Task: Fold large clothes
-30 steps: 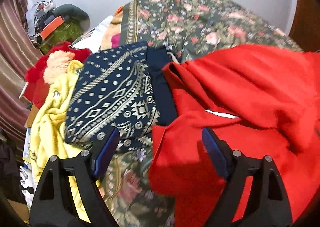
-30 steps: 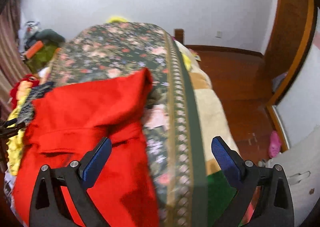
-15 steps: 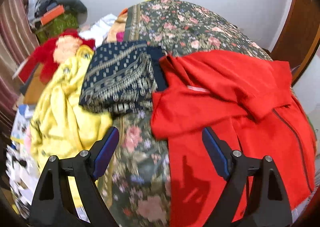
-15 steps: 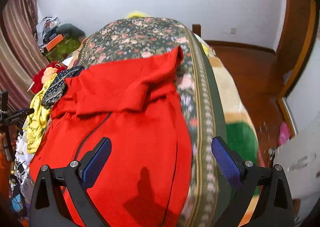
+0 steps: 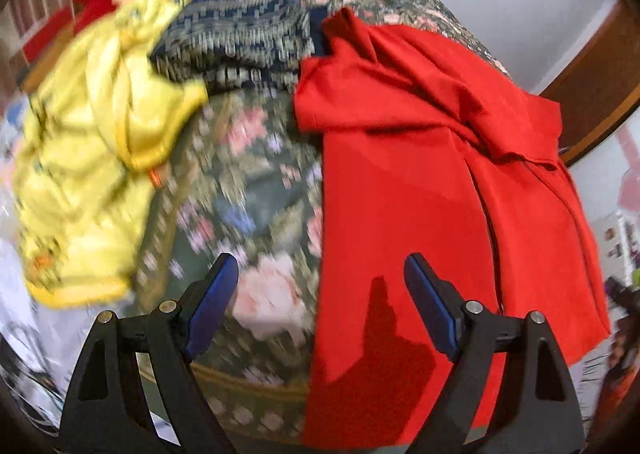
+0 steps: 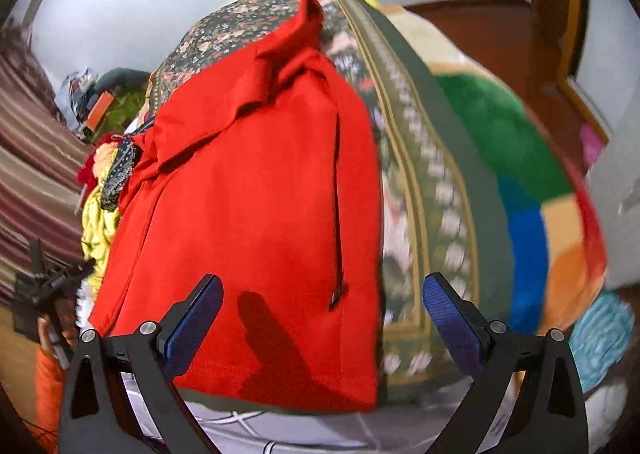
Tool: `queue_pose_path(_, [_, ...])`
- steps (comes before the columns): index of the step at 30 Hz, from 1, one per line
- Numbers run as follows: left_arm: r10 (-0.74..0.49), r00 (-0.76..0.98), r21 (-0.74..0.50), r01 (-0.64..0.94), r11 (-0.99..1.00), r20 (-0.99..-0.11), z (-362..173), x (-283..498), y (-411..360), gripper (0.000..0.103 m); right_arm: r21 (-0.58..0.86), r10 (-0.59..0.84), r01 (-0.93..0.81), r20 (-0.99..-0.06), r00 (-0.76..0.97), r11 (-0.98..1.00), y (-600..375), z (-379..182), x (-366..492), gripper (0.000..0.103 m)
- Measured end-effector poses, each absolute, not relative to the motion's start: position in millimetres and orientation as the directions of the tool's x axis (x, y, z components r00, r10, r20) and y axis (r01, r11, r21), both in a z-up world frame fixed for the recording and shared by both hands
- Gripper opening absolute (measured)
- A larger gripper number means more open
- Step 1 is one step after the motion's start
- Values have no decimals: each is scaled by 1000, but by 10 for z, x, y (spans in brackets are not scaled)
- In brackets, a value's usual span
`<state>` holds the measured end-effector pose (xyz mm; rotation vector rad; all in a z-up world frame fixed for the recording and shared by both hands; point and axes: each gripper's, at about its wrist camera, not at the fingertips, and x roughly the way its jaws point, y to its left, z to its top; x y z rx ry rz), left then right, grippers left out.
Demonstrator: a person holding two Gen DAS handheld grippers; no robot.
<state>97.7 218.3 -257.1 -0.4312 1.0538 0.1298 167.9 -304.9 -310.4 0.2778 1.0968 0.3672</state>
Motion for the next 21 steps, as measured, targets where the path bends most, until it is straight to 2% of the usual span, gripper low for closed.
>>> queue_pose_path(7, [-249, 450, -426, -351, 834, -858, -2911, 754, 2170, 85, 434, 443, -124, -790, 424, 892, -3059, -3234, 1580, 99])
queue_pose_path(10, [-261, 466, -444, -340, 829, -845, -2909, 677, 2104, 85, 443, 460, -146, -778, 427, 885, -3009, -3239, 1578, 86])
queue_pose_path(12, [-285, 474, -462, -313, 830, -833, -2862, 654, 2046, 85, 454, 473, -159, -758, 449, 877, -2968, -3218, 1574, 70])
queue_pose_path(14, [-295, 481, -466, -286, 837, -825, -2811, 657, 1998, 74, 457, 480, -167, -751, 453, 874, -2936, -3203, 1599, 60])
queue_pose_path(15, [-294, 482, -463, -280, 841, -825, -2792, 664, 1971, 70, 459, 484, -173, -746, 457, 871, -2920, -3194, 1602, 49])
queue_pose_path(16, [-296, 484, -464, -273, 843, -823, -2781, 679, 1944, 58, 466, 495, -183, -740, 456, 866, -2911, -3186, 1615, 43])
queue_pose_path(17, [-298, 489, -465, -264, 845, -820, -2755, 693, 1916, 46, 476, 508, -193, -732, 453, 858, -2900, -3173, 1630, 32])
queue_pose_path(18, [-298, 490, -463, -259, 848, -819, -2741, 703, 1899, 40, 483, 518, -199, -728, 450, 853, -2891, -3161, 1640, 24])
queue_pose_path(20, [-285, 492, -446, -248, 860, -823, -2709, 744, 1848, 21, 474, 519, -219, -724, 455, 853, -2845, -3117, 1658, 16])
queue_pose_path(21, [-270, 491, -428, -245, 870, -828, -2688, 755, 1829, 17, 463, 513, -227, -725, 459, 857, -2825, -3096, 1659, 14])
